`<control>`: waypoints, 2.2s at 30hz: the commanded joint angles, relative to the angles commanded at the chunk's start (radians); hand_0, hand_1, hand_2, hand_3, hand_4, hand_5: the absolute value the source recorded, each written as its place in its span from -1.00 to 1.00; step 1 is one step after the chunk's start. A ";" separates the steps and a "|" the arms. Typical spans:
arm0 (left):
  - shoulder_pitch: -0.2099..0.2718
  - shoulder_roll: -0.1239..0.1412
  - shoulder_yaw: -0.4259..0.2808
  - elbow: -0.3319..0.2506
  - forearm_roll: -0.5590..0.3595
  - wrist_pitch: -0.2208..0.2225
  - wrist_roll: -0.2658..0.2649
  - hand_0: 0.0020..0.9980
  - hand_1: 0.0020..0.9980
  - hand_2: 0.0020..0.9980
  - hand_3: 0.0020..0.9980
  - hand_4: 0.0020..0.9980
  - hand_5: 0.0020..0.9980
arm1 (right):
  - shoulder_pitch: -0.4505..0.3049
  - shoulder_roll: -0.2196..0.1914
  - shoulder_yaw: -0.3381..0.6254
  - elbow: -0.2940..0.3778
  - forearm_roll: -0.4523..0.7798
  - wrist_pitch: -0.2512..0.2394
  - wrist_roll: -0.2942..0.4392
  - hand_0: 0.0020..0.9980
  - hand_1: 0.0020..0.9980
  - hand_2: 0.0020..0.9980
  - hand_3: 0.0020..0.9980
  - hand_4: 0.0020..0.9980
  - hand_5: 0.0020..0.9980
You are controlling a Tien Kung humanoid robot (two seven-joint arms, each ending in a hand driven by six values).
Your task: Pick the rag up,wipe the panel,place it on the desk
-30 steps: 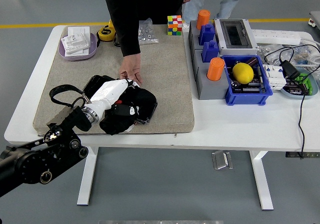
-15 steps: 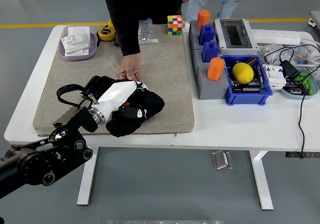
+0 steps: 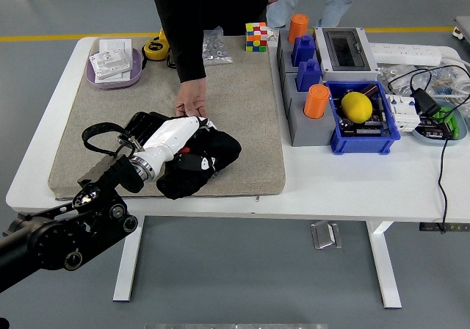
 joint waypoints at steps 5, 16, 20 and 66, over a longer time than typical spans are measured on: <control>0.005 0.008 -0.018 0.032 0.017 0.021 0.013 -0.53 -0.62 0.10 -0.17 -0.44 -1.00 | 0.000 0.001 0.002 -0.001 -0.001 0.000 0.000 0.44 0.25 0.34 0.17 0.95 0.10; 0.005 0.025 -0.048 0.067 0.035 0.042 0.024 -0.54 -0.62 0.10 -0.17 -0.43 -1.00 | -0.002 0.003 0.006 -0.001 -0.003 0.001 0.000 0.44 0.25 0.34 0.17 0.95 0.10; 0.006 0.031 -0.058 0.080 0.037 0.045 0.024 -0.54 -0.62 0.10 -0.16 -0.44 -1.00 | -0.003 0.003 0.006 -0.002 -0.003 0.002 -0.001 0.44 0.26 0.34 0.17 0.95 0.10; 0.021 0.066 -0.167 0.158 0.067 0.095 0.004 -0.56 -0.62 0.07 -0.16 -0.44 -1.00 | 0.000 0.003 0.005 0.001 0.001 0.002 -0.001 0.44 0.25 0.34 0.17 0.95 0.10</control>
